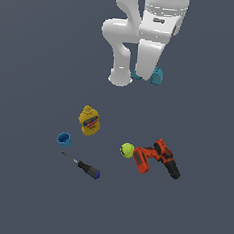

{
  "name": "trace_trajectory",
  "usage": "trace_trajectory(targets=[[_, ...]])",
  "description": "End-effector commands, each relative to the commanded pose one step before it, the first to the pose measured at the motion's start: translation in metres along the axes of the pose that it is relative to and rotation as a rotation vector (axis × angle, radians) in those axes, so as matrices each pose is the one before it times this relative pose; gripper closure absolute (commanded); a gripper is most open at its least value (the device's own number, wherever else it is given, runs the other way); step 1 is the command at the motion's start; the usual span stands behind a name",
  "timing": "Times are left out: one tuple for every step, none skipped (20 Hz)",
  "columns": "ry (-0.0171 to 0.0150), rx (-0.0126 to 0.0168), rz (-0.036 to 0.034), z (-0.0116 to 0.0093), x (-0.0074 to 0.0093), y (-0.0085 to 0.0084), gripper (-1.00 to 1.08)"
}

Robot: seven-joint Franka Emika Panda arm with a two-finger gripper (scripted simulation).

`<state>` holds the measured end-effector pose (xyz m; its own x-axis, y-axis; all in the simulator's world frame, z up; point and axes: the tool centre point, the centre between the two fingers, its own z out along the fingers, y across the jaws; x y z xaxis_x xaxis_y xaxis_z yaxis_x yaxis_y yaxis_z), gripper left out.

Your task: Pick up a designated object from a clutter of objects.

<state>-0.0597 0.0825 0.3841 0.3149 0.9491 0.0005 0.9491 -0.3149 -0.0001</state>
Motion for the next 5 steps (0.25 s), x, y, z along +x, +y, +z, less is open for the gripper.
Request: trace_trajectory(targets=[[-0.00016,-0.00002,-0.00005,-0.00709,0.00014,0.00152,1.08],[0.00000,0.00000,0.00000,-0.00149,0.00007,0.00041,1.08],[0.00000,0.00000,0.00000,-0.00104,0.00006,0.00030,1.08],[0.00000,0.00000,0.00000,-0.00060,0.00004,0.00018,1.08],[0.00000,0.00000,0.00000,-0.00020,0.00001,0.00006,1.08]])
